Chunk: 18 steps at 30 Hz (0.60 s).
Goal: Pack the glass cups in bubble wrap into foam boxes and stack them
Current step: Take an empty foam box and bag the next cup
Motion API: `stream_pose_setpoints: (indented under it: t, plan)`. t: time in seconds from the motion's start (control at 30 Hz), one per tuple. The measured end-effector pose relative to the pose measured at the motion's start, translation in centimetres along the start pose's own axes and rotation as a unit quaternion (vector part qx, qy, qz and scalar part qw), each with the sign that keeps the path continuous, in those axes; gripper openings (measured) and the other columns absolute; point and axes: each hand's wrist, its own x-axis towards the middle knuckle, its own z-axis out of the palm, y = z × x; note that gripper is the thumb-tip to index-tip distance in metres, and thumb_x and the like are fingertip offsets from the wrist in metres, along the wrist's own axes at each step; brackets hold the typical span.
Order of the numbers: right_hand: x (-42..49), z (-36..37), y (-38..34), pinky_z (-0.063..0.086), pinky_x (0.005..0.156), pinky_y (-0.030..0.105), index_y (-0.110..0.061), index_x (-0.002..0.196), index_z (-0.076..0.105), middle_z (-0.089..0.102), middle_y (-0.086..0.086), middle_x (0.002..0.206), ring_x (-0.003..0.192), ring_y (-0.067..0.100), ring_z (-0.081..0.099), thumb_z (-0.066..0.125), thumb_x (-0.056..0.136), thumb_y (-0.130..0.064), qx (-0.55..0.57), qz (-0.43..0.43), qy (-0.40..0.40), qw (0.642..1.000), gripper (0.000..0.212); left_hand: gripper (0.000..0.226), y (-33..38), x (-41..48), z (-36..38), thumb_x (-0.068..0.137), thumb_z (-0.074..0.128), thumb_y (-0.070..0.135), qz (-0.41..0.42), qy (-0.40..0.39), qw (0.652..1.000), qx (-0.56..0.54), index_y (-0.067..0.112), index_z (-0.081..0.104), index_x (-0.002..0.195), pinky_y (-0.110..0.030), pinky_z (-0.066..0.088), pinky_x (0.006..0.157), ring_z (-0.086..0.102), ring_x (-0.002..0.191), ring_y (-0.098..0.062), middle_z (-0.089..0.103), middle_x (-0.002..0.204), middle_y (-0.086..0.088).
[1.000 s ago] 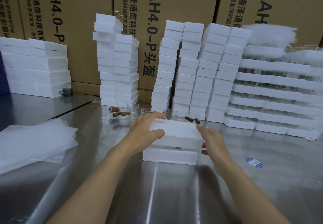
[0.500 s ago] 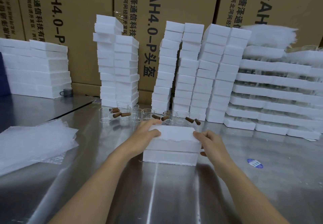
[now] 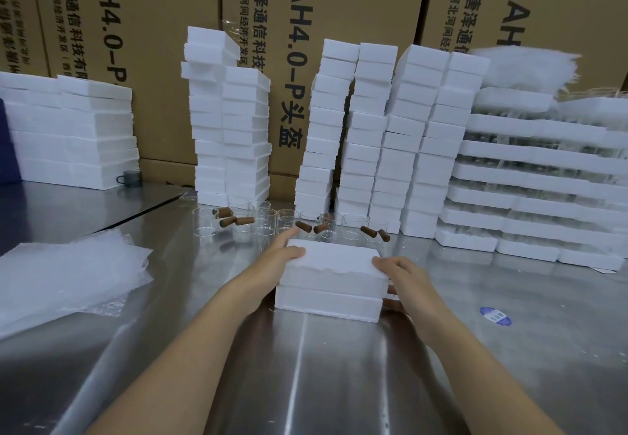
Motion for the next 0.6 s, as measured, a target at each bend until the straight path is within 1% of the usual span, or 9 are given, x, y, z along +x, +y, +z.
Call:
stream_pose_setpoints:
  t: [0.1, 0.17, 0.2, 0.27, 0.3, 0.33, 0.4, 0.47, 0.6]
  plan:
    - [-0.05, -0.02, 0.05, 0.061, 0.092, 0.052, -0.015, 0.106, 0.07, 0.077, 0.005, 0.105, 0.102, 0.03, 0.074, 0.073, 0.093, -0.04, 0.007, 0.001, -0.004, 1.0, 0.029, 0.049, -0.18, 0.05, 0.22, 0.11, 0.052, 0.03, -0.017, 0.002, 1.0, -0.018, 0.045, 0.042, 0.155, -0.049, 0.034, 0.126, 0.049, 0.145, -0.029, 0.044, 0.163, -0.001]
    - [-0.12, -0.02, 0.04, 0.062, 0.086, 0.045, -0.012, 0.106, 0.069, 0.077, 0.006, 0.106, 0.1, 0.028, 0.074, 0.073, 0.093, -0.039, 0.018, 0.003, -0.006, 1.0, 0.03, 0.047, -0.15, 0.04, 0.3, 0.11, 0.053, 0.028, -0.023, 0.004, 0.999, -0.045, 0.046, 0.043, 0.152, -0.05, 0.038, 0.124, 0.052, 0.142, -0.03, 0.044, 0.162, -0.002]
    - [-0.14, -0.01, 0.03, 0.062, 0.083, 0.042, -0.01, 0.106, 0.068, 0.078, 0.007, 0.106, 0.098, 0.026, 0.075, 0.074, 0.093, -0.038, 0.024, 0.003, -0.007, 1.0, 0.031, 0.046, -0.12, 0.01, 0.33, 0.11, 0.053, 0.026, -0.029, 0.006, 0.997, -0.072, 0.046, 0.045, 0.151, -0.049, 0.044, 0.12, 0.056, 0.138, -0.029, 0.045, 0.161, -0.001]
    - [-0.22, -0.03, -0.05, 0.063, 0.076, 0.037, -0.009, 0.104, 0.066, 0.079, 0.004, 0.102, 0.09, 0.02, 0.077, 0.074, 0.093, -0.036, 0.033, 0.004, -0.011, 0.999, 0.031, 0.048, -0.04, -0.18, 0.34, 0.11, 0.054, 0.023, -0.048, 0.0, 0.989, -0.138, 0.046, 0.045, 0.152, -0.044, 0.06, 0.099, 0.065, 0.126, -0.026, 0.045, 0.16, 0.002]
    - [-0.29, -0.01, -0.12, 0.061, 0.073, 0.034, -0.01, 0.102, 0.065, 0.079, 0.003, 0.099, 0.086, 0.017, 0.077, 0.075, 0.093, -0.035, 0.035, 0.005, -0.014, 0.999, 0.029, 0.051, -0.04, -0.28, 0.31, 0.11, 0.055, 0.023, -0.058, -0.006, 0.985, -0.163, 0.045, 0.043, 0.155, -0.041, 0.063, 0.09, 0.066, 0.124, -0.026, 0.045, 0.161, 0.004]
    - [-0.35, 0.0, -0.17, 0.06, 0.07, 0.031, -0.011, 0.1, 0.063, 0.079, 0.001, 0.096, 0.084, 0.015, 0.077, 0.075, 0.093, -0.034, 0.039, 0.005, -0.016, 0.999, 0.027, 0.055, -0.04, -0.36, 0.25, 0.11, 0.056, 0.024, -0.065, -0.012, 0.981, -0.18, 0.045, 0.04, 0.159, -0.04, 0.063, 0.085, 0.066, 0.125, -0.026, 0.046, 0.162, 0.005]
    - [-0.43, 0.06, -0.26, 0.059, 0.068, 0.029, -0.013, 0.096, 0.061, 0.08, 0.0, 0.093, 0.084, 0.014, 0.078, 0.075, 0.093, -0.033, 0.045, 0.007, -0.018, 0.999, 0.024, 0.058, -0.03, -0.51, 0.09, 0.11, 0.057, 0.027, -0.079, -0.017, 0.976, -0.201, 0.046, 0.037, 0.161, -0.042, 0.063, 0.086, 0.068, 0.125, -0.027, 0.054, 0.158, 0.005]
    - [-0.49, 0.12, -0.23, 0.058, 0.069, 0.027, -0.014, 0.095, 0.058, 0.08, 0.0, 0.093, 0.087, 0.014, 0.078, 0.075, 0.093, -0.032, 0.051, 0.007, -0.022, 0.998, 0.025, 0.058, 0.06, -0.59, 0.05, 0.11, 0.057, 0.028, -0.091, -0.016, 0.974, -0.208, 0.048, 0.037, 0.161, -0.043, 0.063, 0.086, 0.071, 0.119, -0.027, 0.064, 0.145, 0.005]
    - [-0.56, -0.01, 0.01, 0.058, 0.079, 0.031, -0.013, 0.095, 0.056, 0.08, 0.003, 0.097, 0.096, 0.019, 0.078, 0.076, 0.092, -0.032, 0.065, 0.003, -0.03, 0.997, 0.027, 0.056, 0.18, -0.64, 0.41, 0.111, 0.055, 0.033, -0.1, -0.007, 0.973, -0.208, 0.049, 0.037, 0.162, -0.043, 0.061, 0.085, 0.073, 0.114, -0.027, 0.07, 0.135, 0.006]
